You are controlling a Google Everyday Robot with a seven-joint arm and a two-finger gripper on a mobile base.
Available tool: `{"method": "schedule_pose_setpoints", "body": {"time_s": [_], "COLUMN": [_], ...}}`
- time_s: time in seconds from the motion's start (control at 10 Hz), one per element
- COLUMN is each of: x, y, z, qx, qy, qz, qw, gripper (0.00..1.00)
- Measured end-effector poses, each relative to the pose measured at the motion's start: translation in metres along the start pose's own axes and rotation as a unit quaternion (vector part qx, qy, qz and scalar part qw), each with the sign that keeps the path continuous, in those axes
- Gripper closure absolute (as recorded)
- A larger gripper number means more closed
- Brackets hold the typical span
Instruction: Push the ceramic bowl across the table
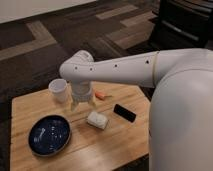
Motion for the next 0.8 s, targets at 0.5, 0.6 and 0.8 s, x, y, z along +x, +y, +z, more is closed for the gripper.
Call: {"method": "schedule_pose_setpoints", "body": {"time_s": [0.5, 0.6, 0.8], "x": [0.0000, 0.0000, 0.0024], "y": [0.0000, 0.0001, -0.0049], "z": [0.0000, 0.0000, 0.0036], "qx": [0.000, 0.000, 0.012], "qy": [0.000, 0.000, 0.004], "qz": [0.000, 0.000, 0.000], "qw": [1.0000, 1.0000, 0.9999], "gripper": [0.35, 0.35, 0.35]}}
